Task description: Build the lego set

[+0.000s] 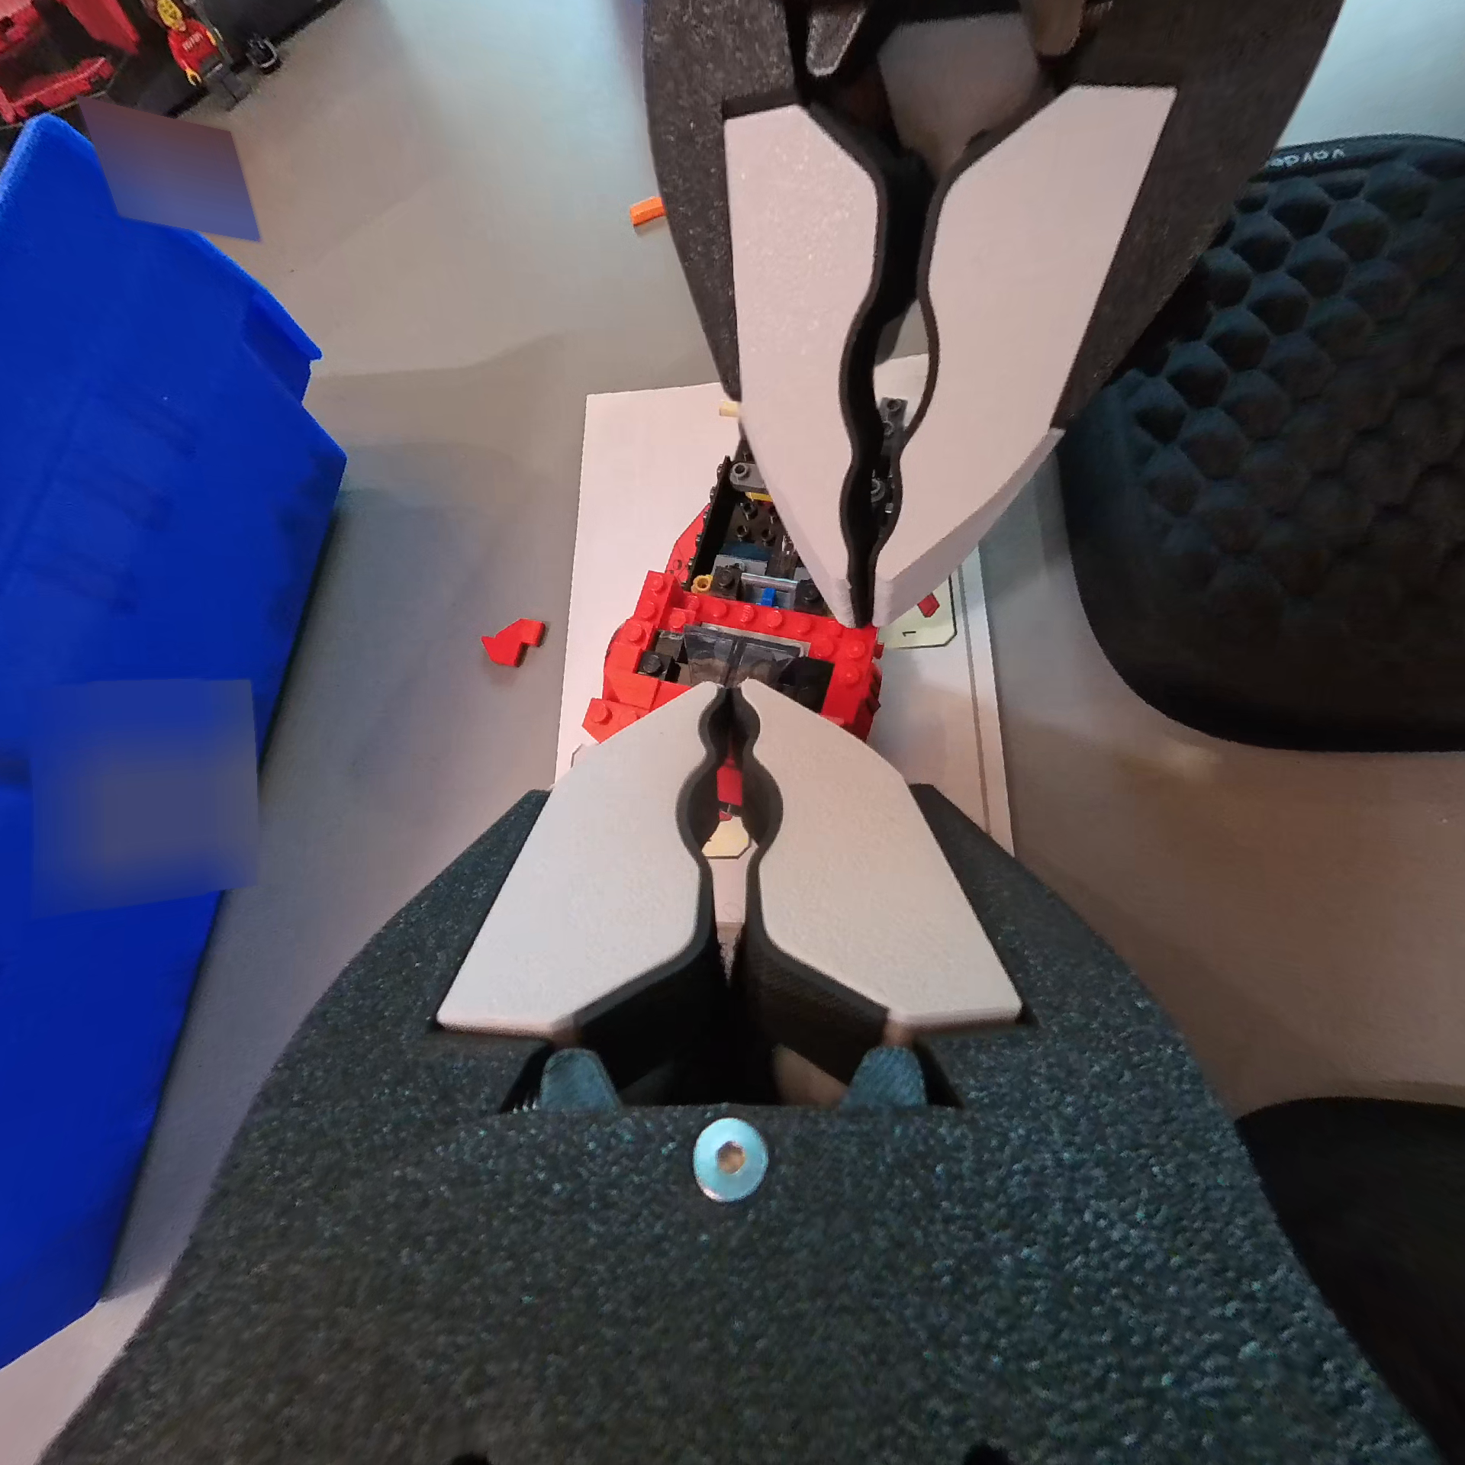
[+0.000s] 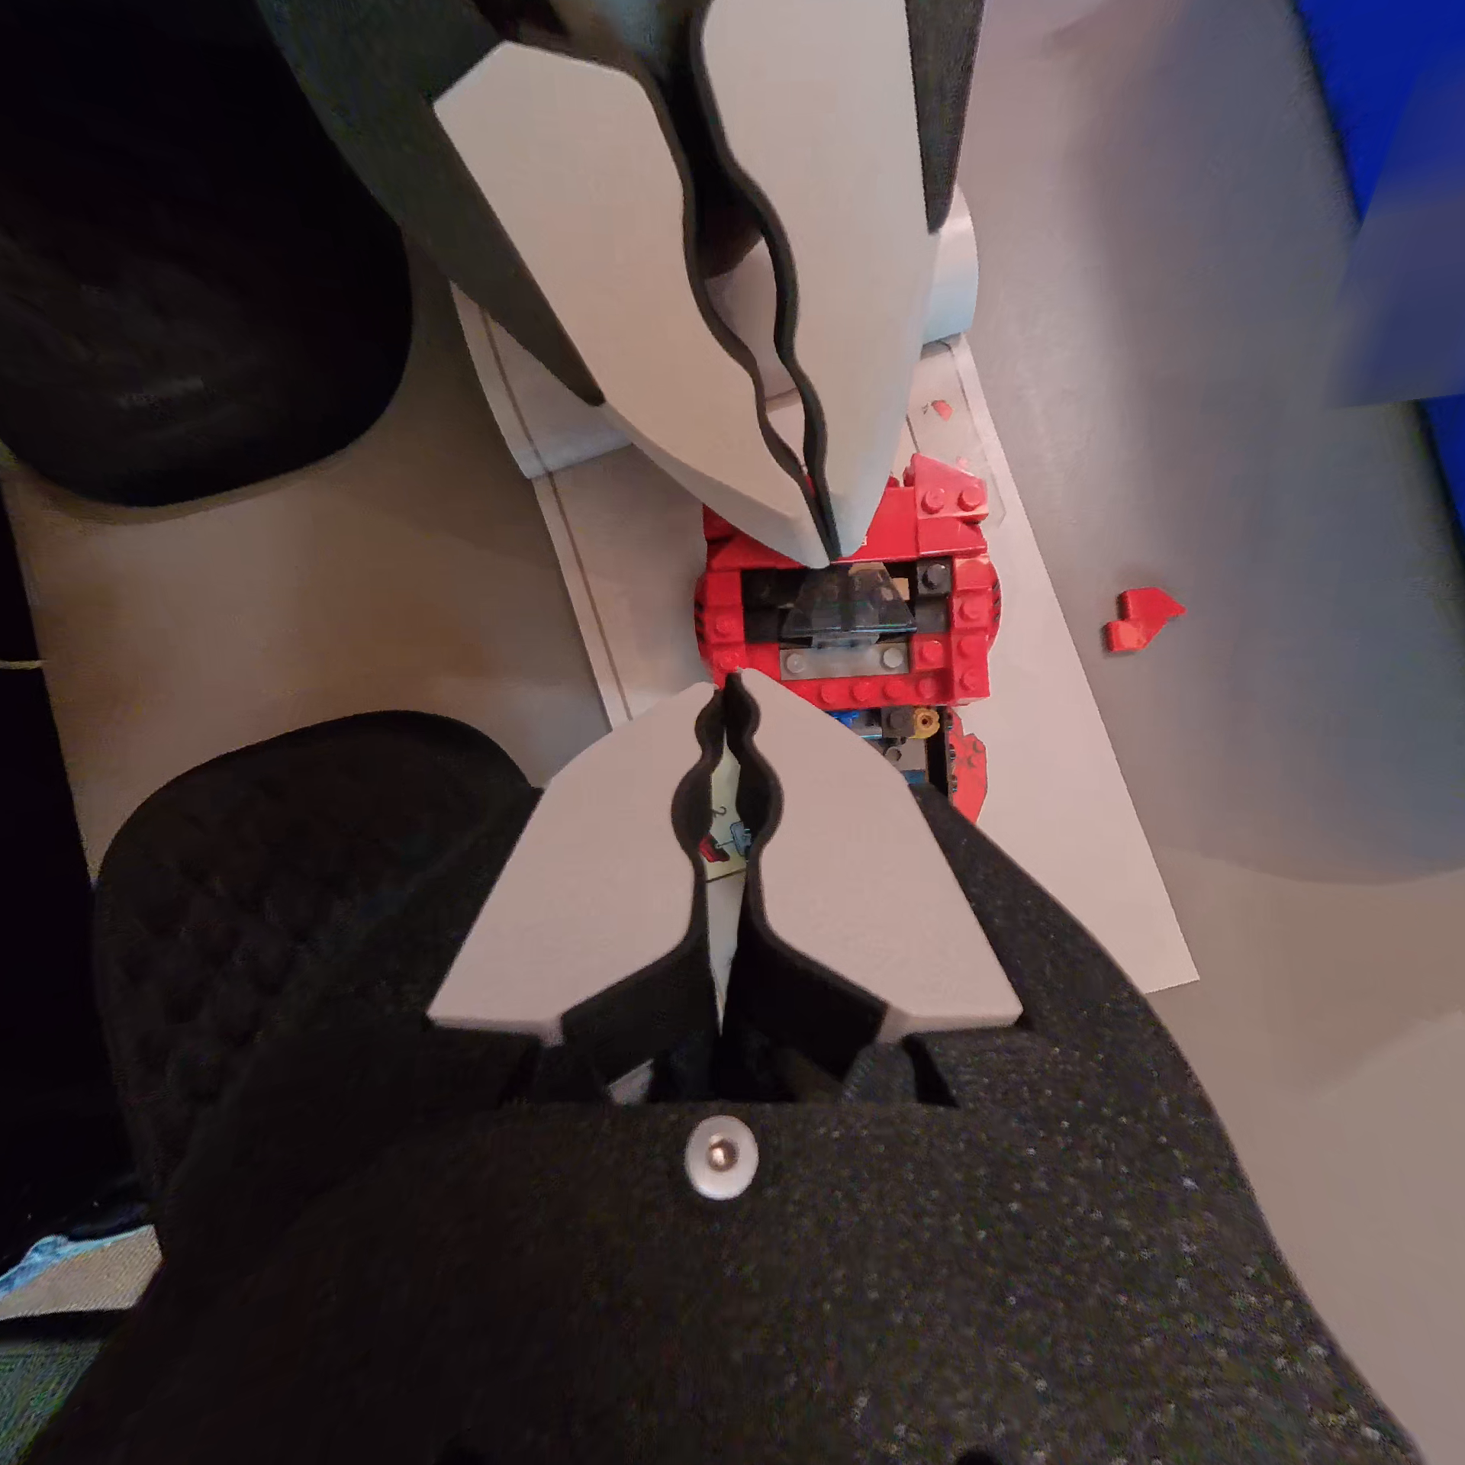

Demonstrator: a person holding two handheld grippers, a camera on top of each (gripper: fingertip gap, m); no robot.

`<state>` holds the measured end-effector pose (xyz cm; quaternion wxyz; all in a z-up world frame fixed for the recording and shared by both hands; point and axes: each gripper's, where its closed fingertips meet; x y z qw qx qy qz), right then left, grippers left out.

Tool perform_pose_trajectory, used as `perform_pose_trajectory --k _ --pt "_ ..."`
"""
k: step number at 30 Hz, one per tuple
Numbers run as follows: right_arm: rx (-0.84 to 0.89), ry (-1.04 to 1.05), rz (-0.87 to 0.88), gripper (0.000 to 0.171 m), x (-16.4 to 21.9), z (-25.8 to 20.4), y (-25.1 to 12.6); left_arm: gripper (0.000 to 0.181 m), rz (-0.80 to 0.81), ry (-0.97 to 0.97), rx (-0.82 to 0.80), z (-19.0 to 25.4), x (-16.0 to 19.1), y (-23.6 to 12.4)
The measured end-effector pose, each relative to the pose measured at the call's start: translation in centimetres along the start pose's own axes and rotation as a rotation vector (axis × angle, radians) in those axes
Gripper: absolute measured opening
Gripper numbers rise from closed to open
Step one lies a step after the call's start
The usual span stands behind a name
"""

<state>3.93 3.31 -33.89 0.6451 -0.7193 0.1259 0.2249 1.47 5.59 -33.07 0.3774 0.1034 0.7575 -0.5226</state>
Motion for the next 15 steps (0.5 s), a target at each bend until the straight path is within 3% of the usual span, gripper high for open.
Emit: perform_pose_trajectory --k 3,15 --pt "-0.042 0.021 0.057 0.000 -1.04 -0.23 -0.23 0.000 -0.002 0.000 -0.004 -0.02 0.00 0.00" --pt "-0.031 0.075 -0.026 0.001 -0.34 -0.01 0.39 0.000 0.000 -0.002 0.000 0.03 -0.03 0.00"
Point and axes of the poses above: each gripper's, where its closed fingertips meet, y out along the fingers, x out of its underside, z = x × y across the jaws, and after that the axes turned 6 degrees about -z, right-handed
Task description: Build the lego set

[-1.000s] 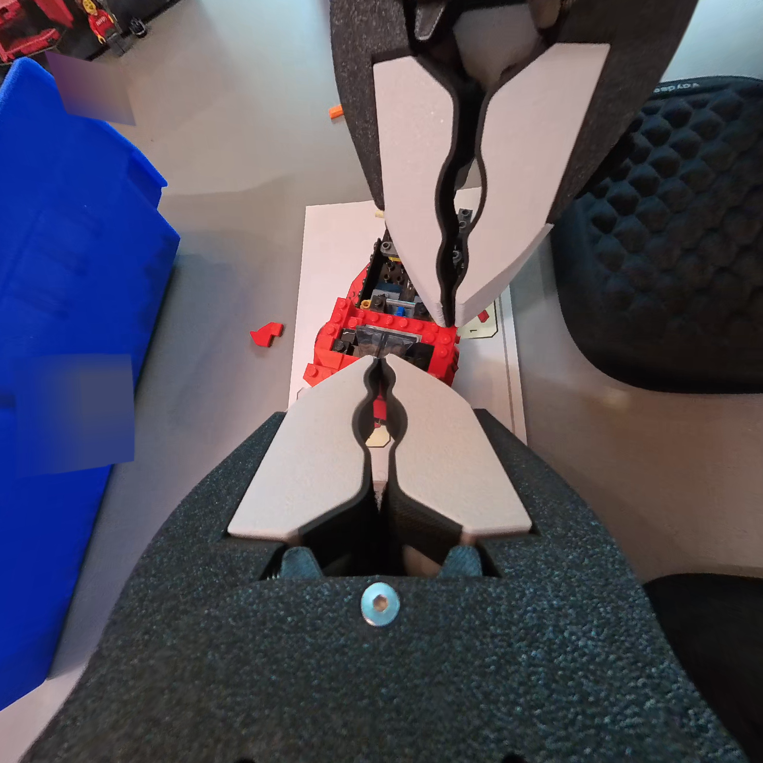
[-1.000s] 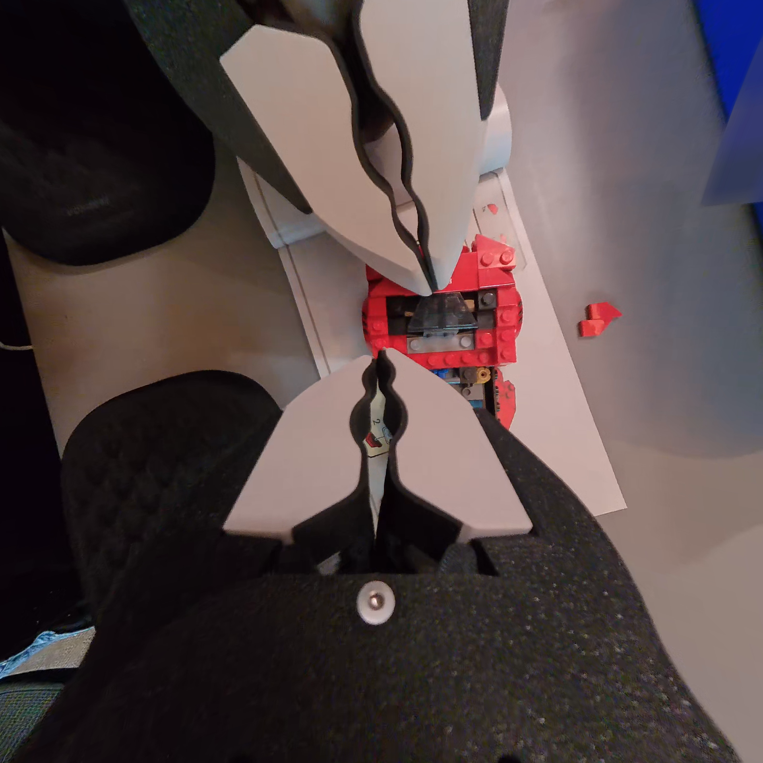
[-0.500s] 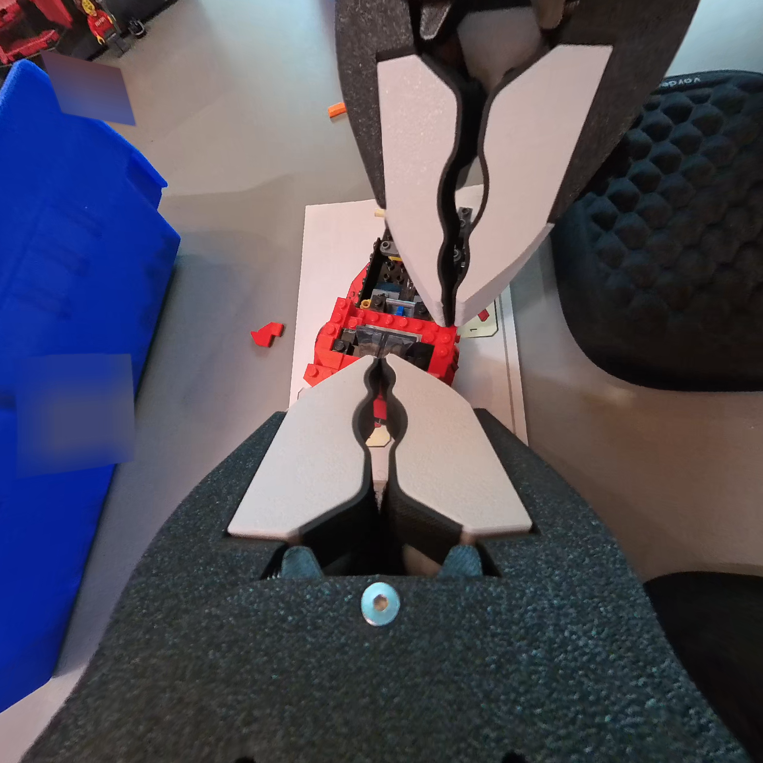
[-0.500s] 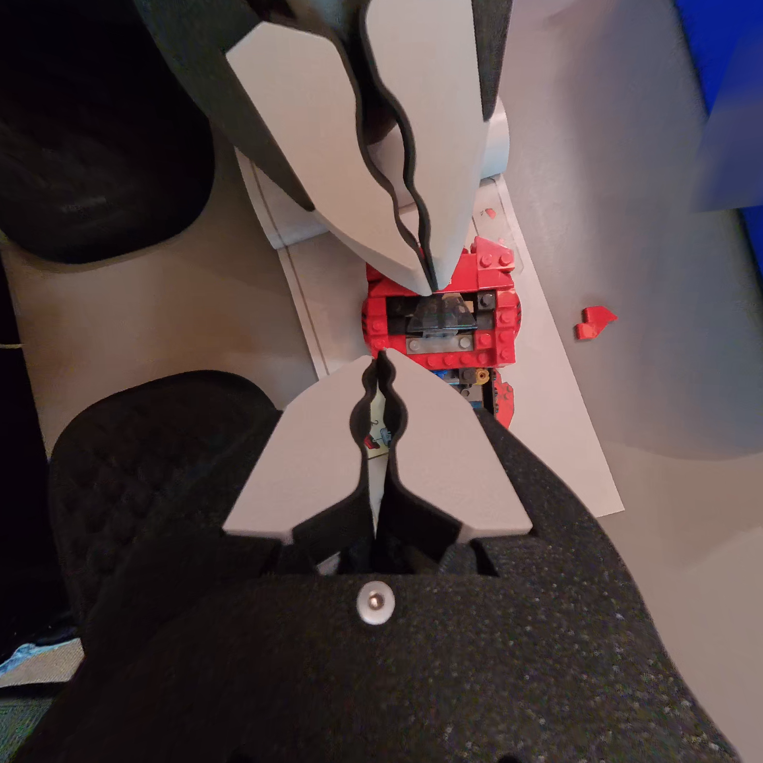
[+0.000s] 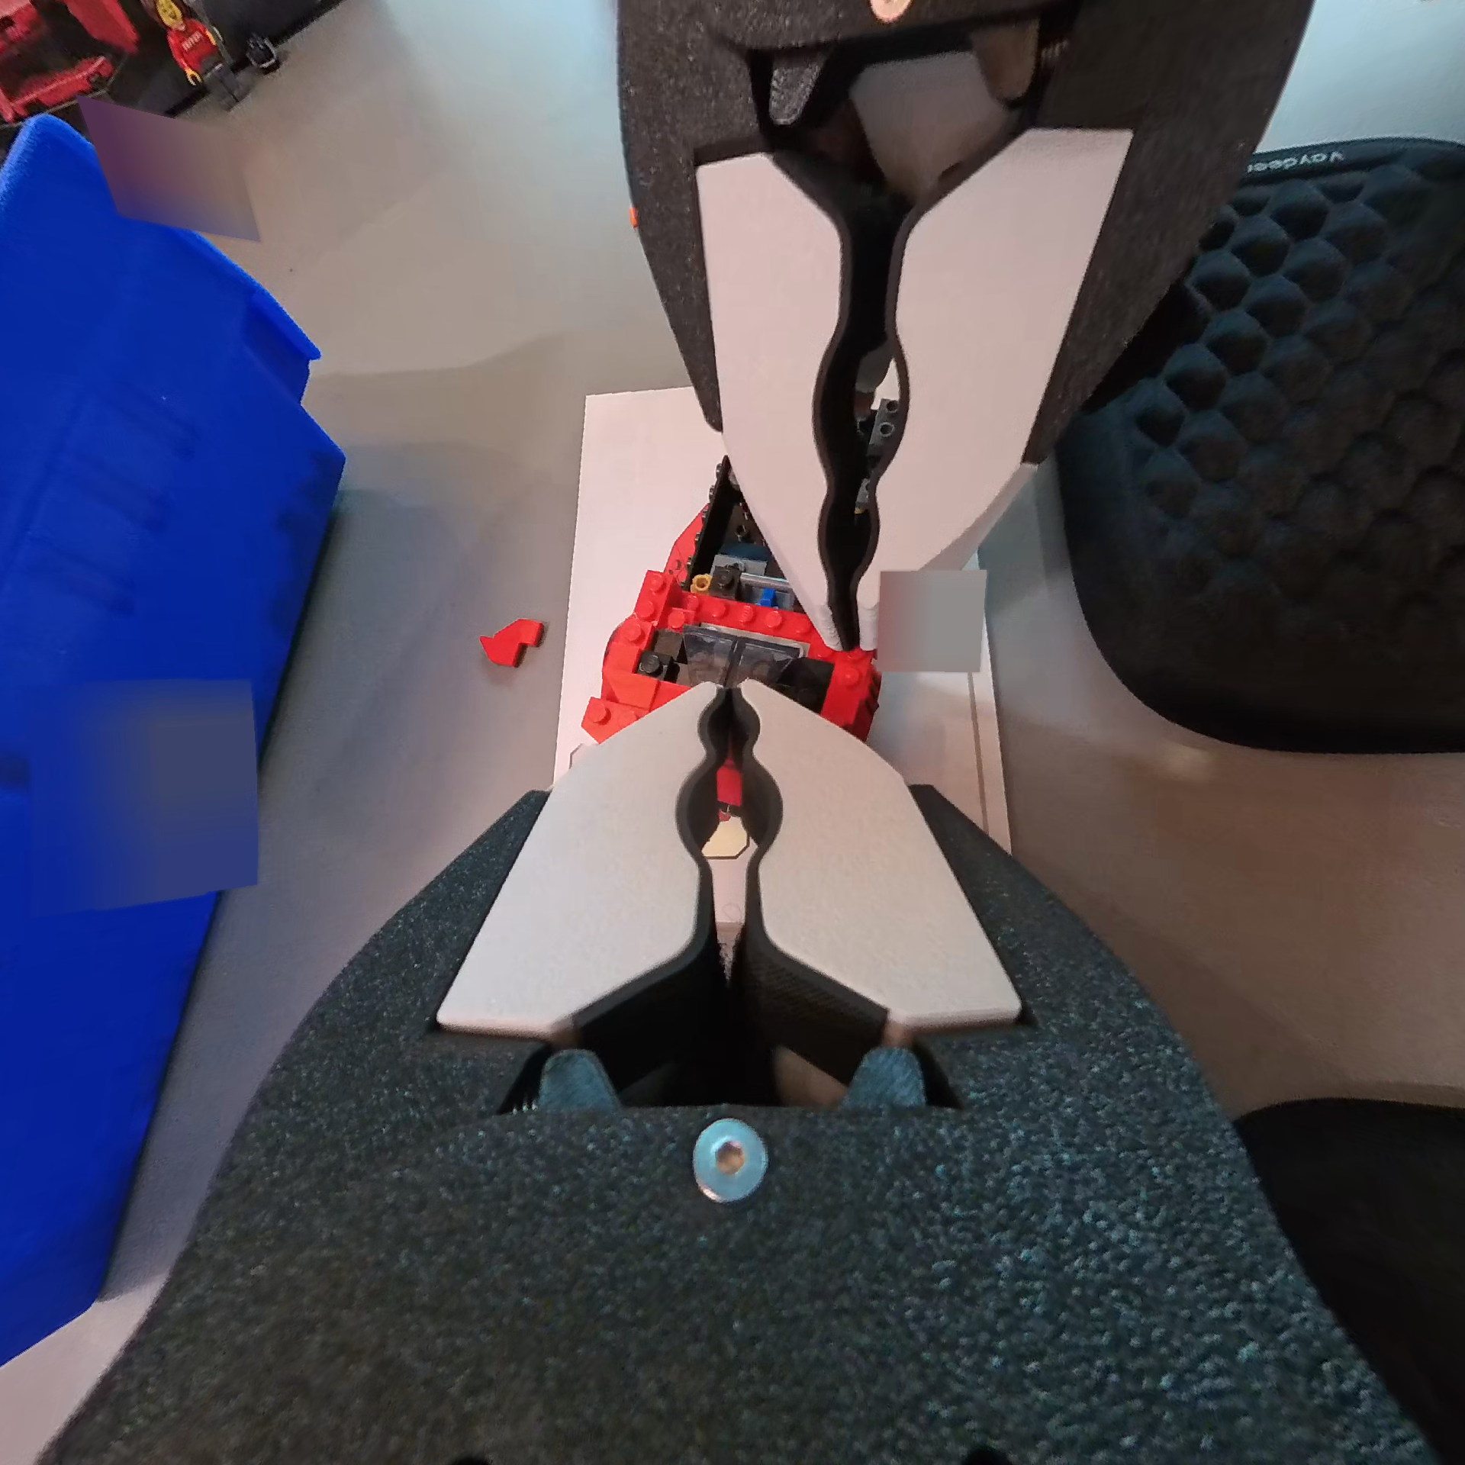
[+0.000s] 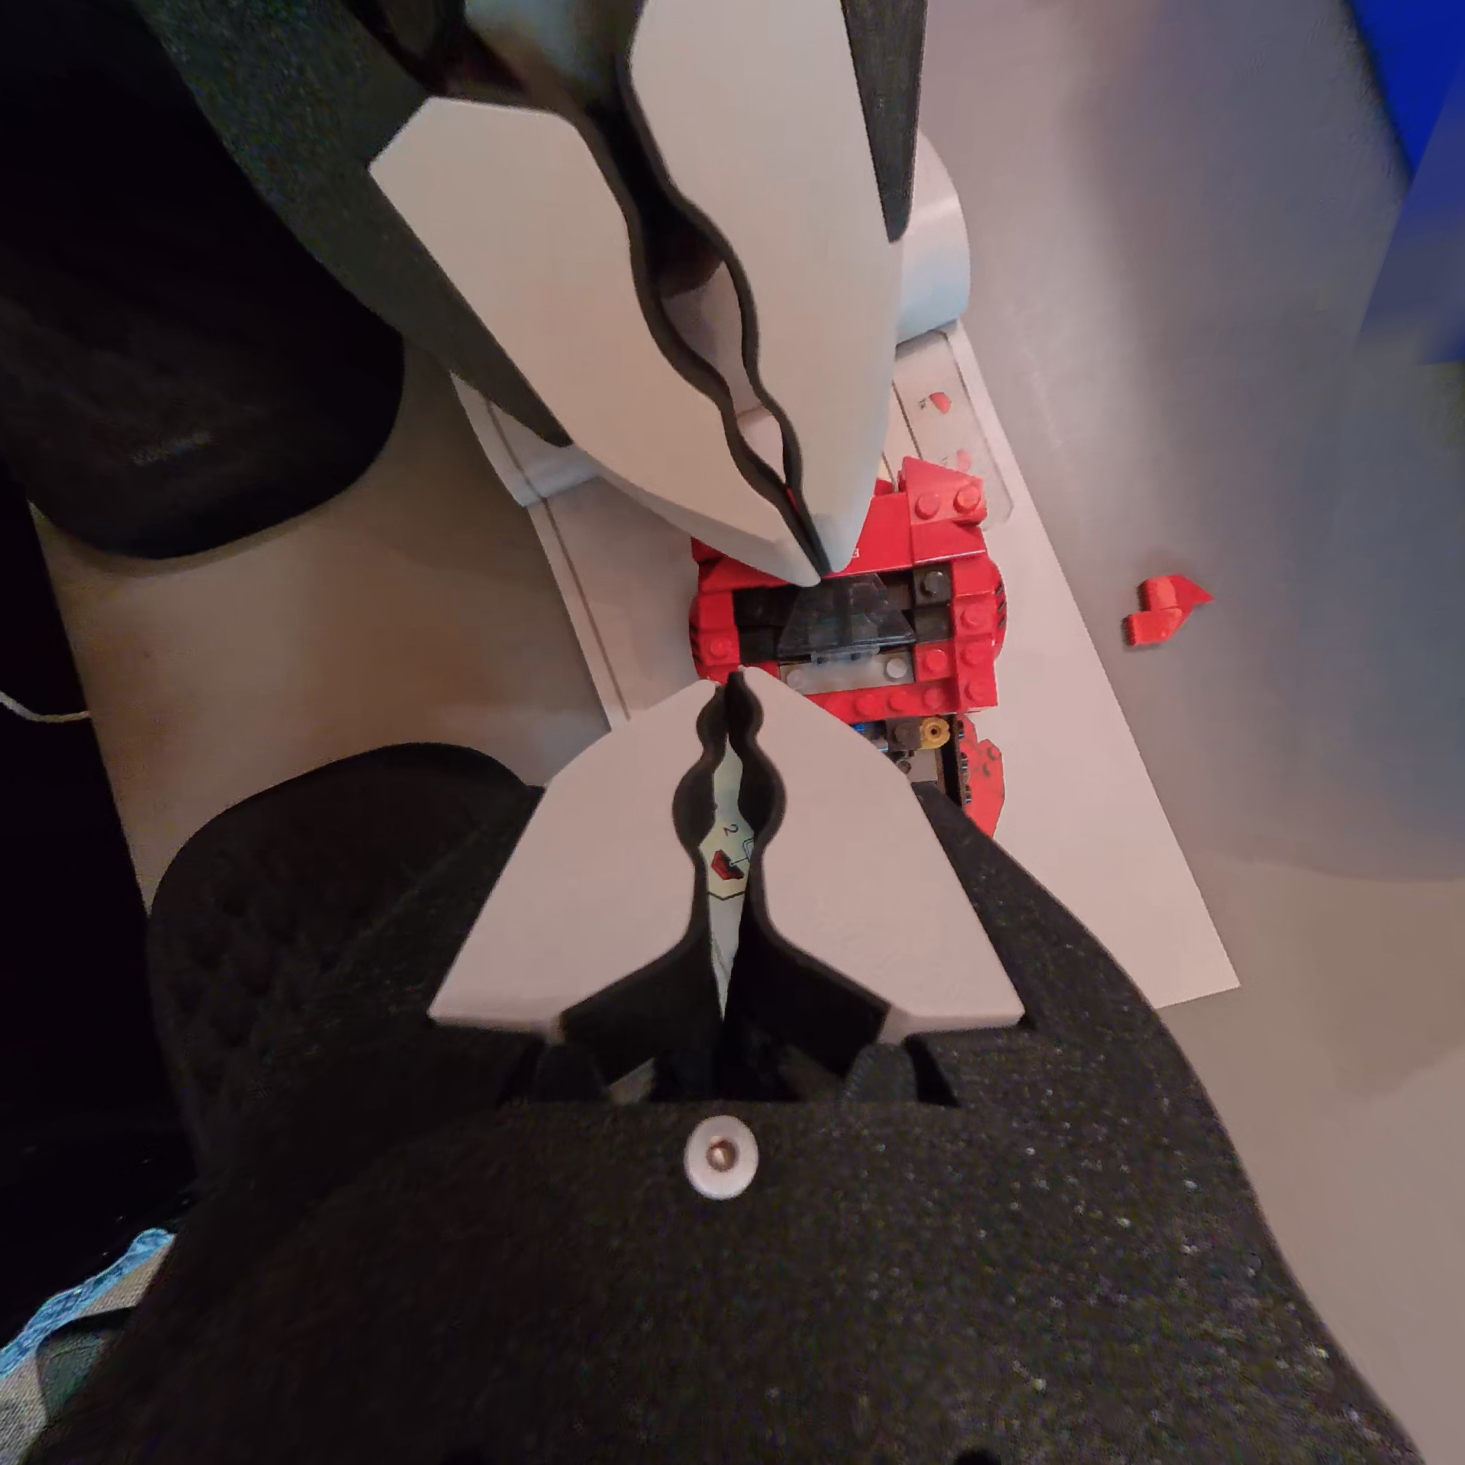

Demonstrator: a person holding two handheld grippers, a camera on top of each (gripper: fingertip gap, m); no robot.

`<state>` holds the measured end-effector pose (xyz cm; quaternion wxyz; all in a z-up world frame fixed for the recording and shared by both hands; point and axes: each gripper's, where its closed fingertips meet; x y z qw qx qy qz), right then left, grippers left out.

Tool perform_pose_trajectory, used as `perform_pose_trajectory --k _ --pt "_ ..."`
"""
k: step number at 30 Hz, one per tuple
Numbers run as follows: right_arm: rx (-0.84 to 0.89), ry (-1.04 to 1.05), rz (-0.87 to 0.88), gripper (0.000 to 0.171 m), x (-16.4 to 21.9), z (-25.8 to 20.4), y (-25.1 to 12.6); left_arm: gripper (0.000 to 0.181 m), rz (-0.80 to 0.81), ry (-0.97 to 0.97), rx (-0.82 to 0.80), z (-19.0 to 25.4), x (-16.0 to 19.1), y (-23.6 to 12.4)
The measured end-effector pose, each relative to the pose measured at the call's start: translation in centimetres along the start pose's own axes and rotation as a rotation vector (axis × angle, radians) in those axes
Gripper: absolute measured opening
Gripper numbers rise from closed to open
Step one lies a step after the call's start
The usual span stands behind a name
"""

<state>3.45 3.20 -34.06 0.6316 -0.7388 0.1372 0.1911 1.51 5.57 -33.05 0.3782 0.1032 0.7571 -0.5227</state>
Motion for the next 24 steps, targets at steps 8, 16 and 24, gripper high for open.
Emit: perform_pose_trajectory --k 8,16,24 --pt "0.039 0.046 0.169 0.000 -1.4 3.4 -2.3 0.000 0.003 0.000 -0.004 0.0 0.0 0.0" --pt "0.051 0.098 0.173 0.000 -1.0 5.9 -1.4 0.000 0.002 -0.004 0.000 0.0 0.0 0.0" --pt "0.024 0.118 0.141 0.000 -0.7 5.5 -0.5 0.000 0.007 -0.007 0.003 0.0 0.0 -0.1"
Point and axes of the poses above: each gripper's, where its closed fingertips meet, y out along the fingers, x out of its underside, z = x × y across the jaws, and after that the axes turned 6 degrees about -z, right-handed
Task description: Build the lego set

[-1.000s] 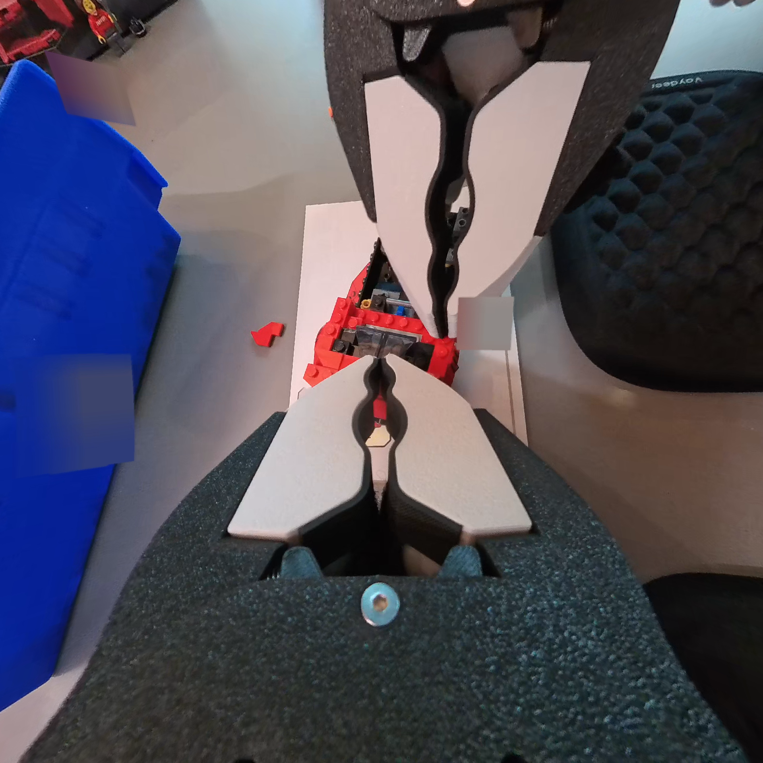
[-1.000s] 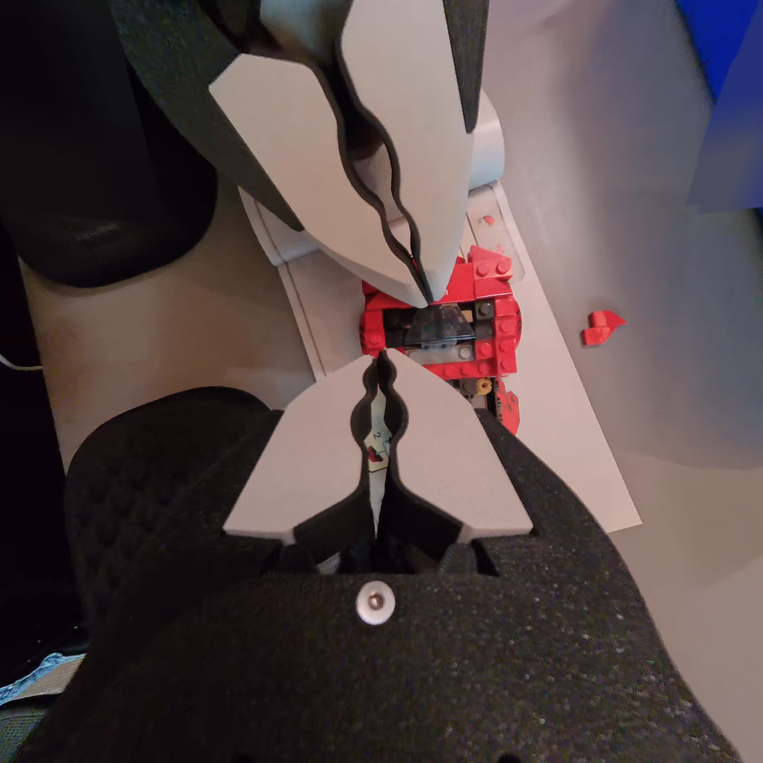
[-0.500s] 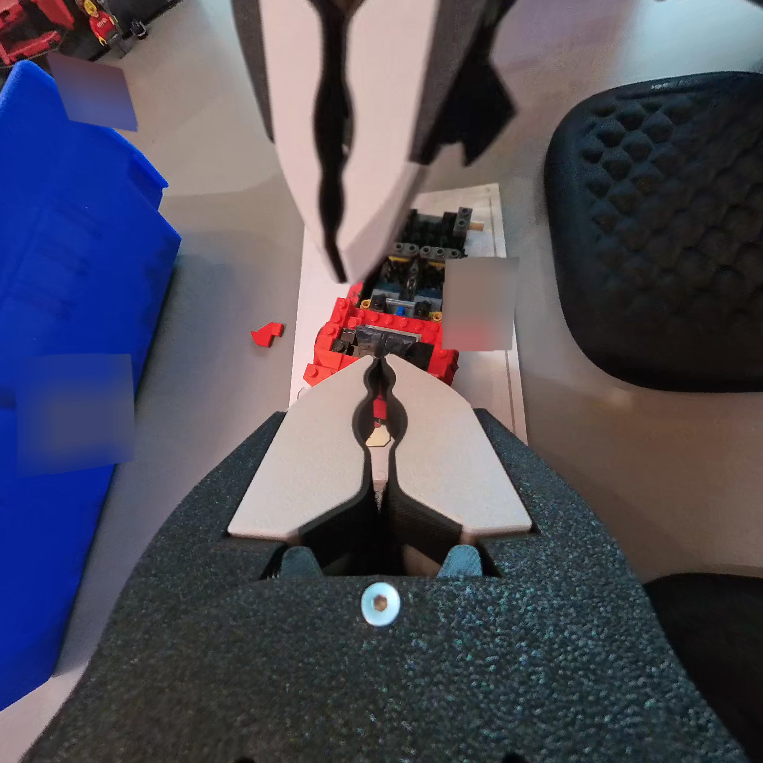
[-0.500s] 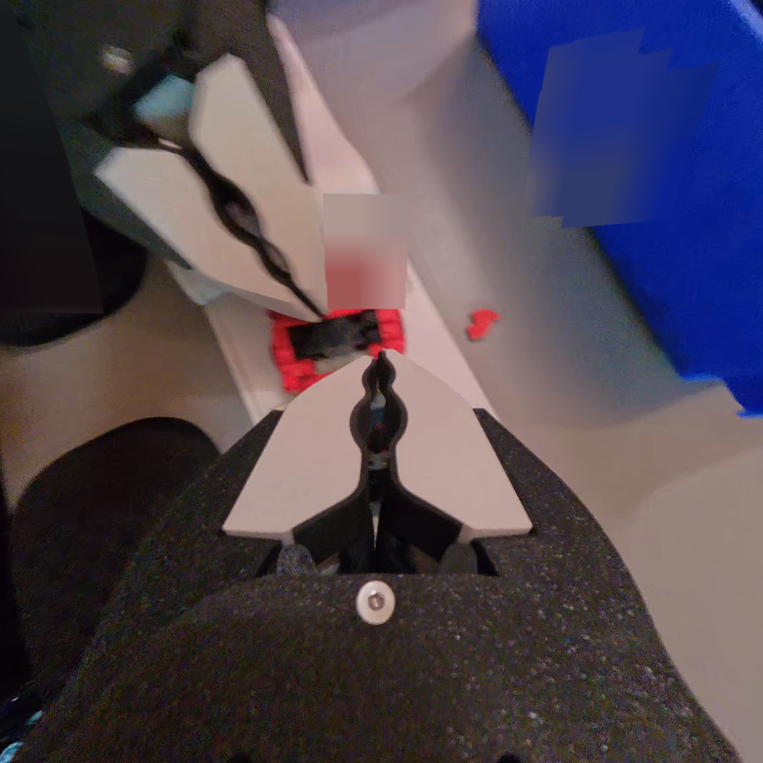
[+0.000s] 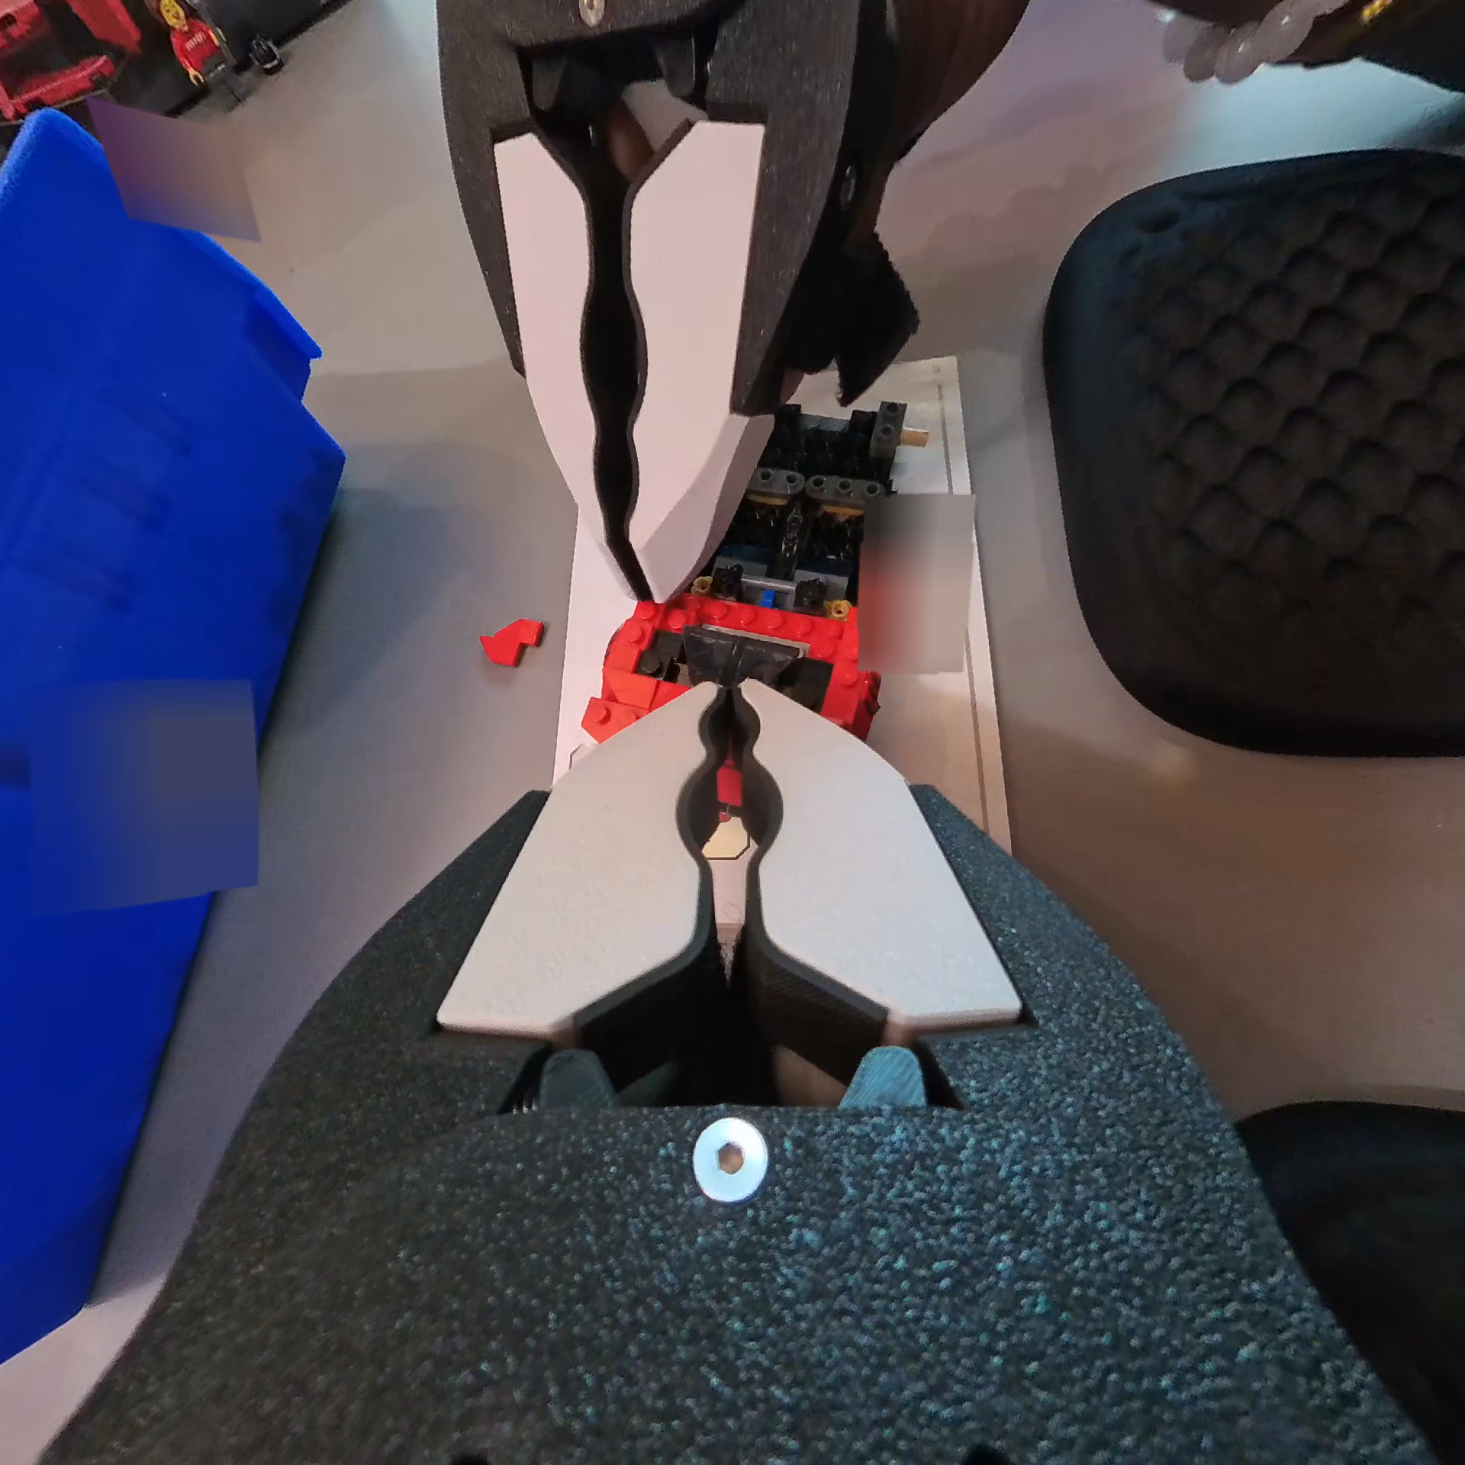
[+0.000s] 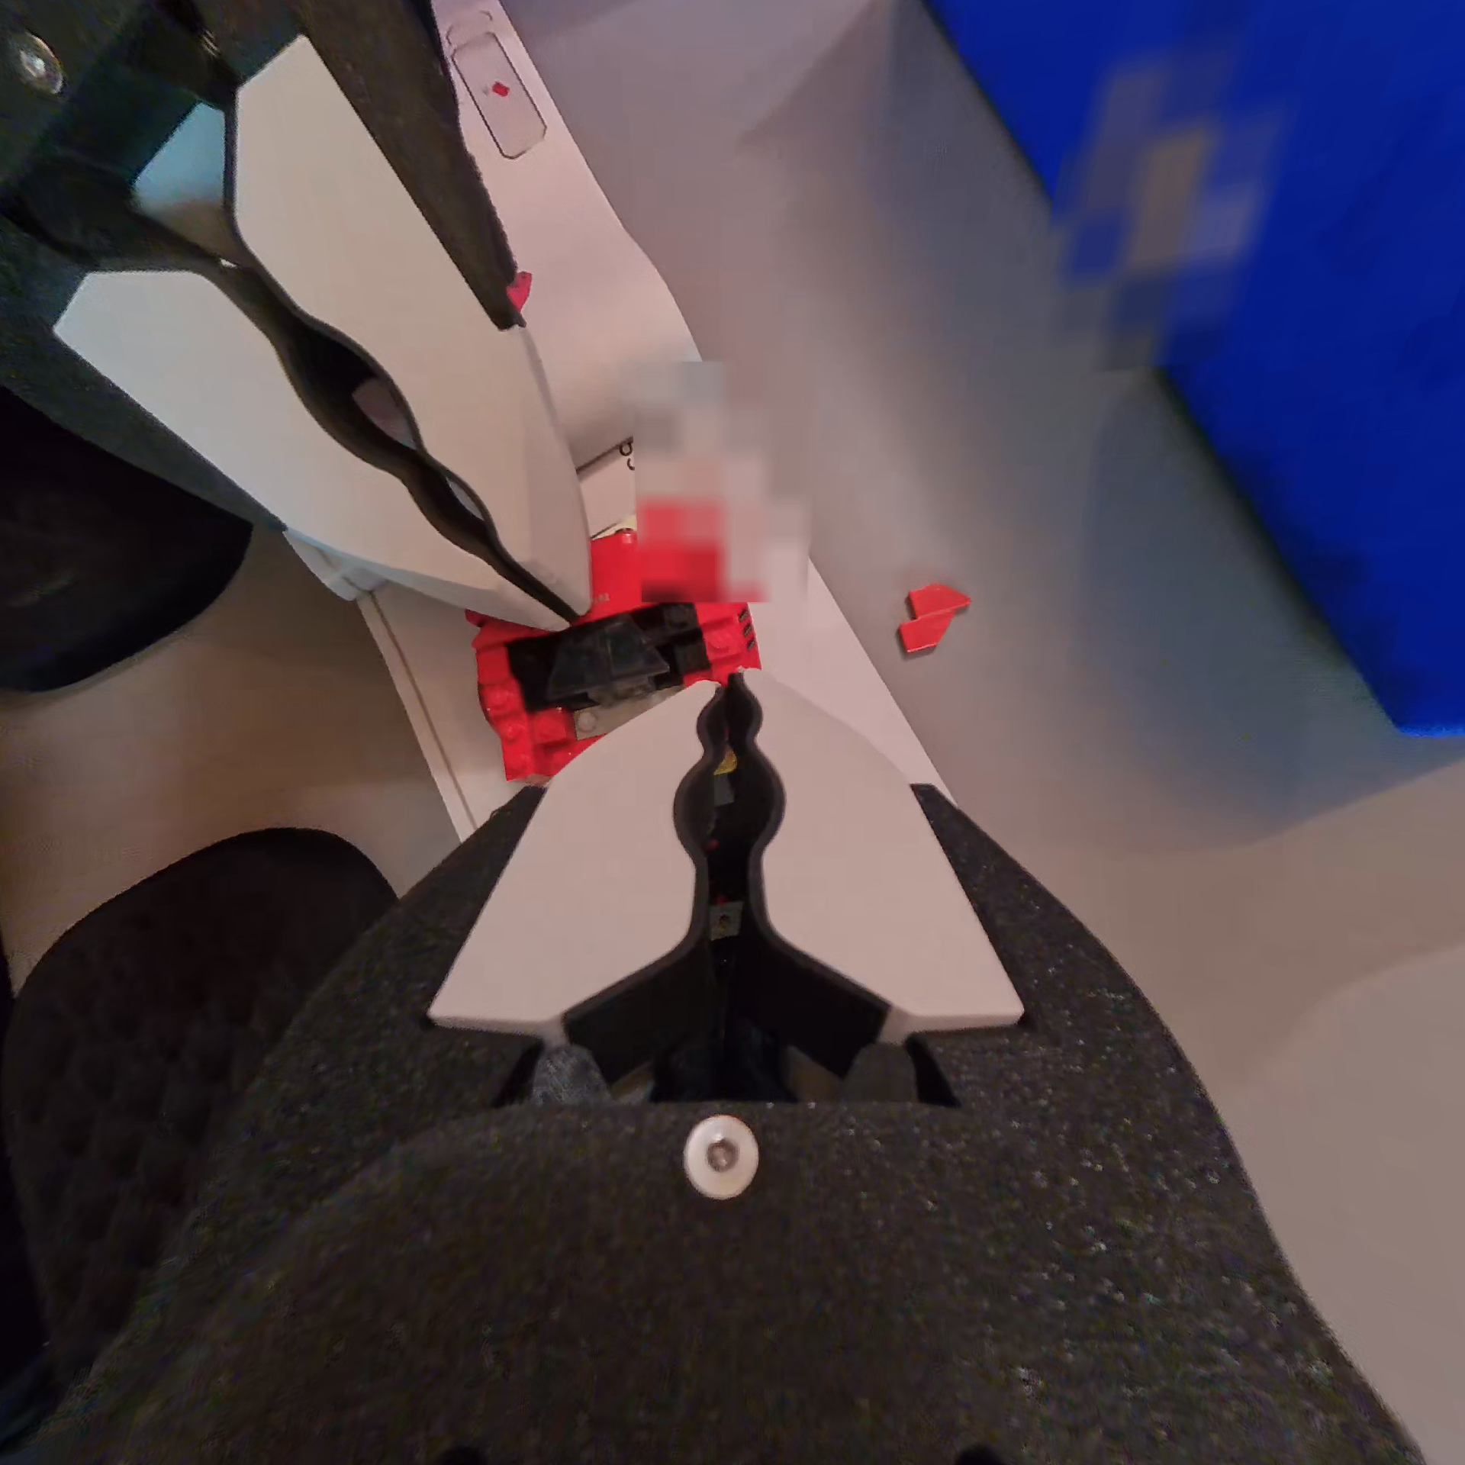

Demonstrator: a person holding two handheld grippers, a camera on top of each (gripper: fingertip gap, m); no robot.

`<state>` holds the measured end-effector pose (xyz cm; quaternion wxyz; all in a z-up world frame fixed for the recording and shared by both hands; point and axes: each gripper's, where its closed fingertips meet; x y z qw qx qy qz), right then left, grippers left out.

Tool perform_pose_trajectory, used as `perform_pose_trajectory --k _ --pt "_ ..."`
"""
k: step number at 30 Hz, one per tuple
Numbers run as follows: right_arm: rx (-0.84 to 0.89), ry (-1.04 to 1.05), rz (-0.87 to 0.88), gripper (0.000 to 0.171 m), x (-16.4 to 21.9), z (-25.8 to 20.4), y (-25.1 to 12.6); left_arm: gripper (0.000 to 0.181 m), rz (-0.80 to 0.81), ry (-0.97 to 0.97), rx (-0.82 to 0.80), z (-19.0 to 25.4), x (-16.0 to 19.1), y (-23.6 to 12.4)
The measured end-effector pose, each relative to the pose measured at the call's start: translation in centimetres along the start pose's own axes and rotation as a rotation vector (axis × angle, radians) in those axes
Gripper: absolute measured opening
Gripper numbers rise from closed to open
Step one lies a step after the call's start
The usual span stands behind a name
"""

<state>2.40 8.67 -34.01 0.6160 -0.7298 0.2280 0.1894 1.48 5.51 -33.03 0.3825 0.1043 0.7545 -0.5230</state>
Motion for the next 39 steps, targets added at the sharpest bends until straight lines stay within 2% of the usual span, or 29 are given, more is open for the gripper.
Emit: perform_pose_trajectory --k 9,12,16,23,39 --pt "0.057 -0.009 -0.045 0.000 0.1 0.0 0.1 0.000 -0.016 0.011 -0.009 0.1 0.0 0.0" --pt "0.090 -0.071 -0.065 0.000 0.0 0.0 0.1 0.000 -0.025 0.017 -0.014 0.1 0.0 0.0" --pt "-0.007 -0.073 0.094 0.000 -2.8 -1.7 -0.9 0.000 -0.029 0.015 -0.023 0.2 0.1 -0.1" --pt "0.037 -0.091 0.015 0.000 -2.7 -0.9 0.9 0.000 -0.027 0.007 -0.013 0.2 0.1 -0.1" --pt "0.078 -0.128 -0.114 0.000 -2.6 -1.8 1.3 0.000 -0.015 0.003 -0.004 0.2 0.1 -0.1"
Point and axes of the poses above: each gripper's, where its closed fingertips meet, y out along the fingers, x out of its underside, z = x × y across the jaws, and after that the axes turned 6 degrees about -z, right-handed
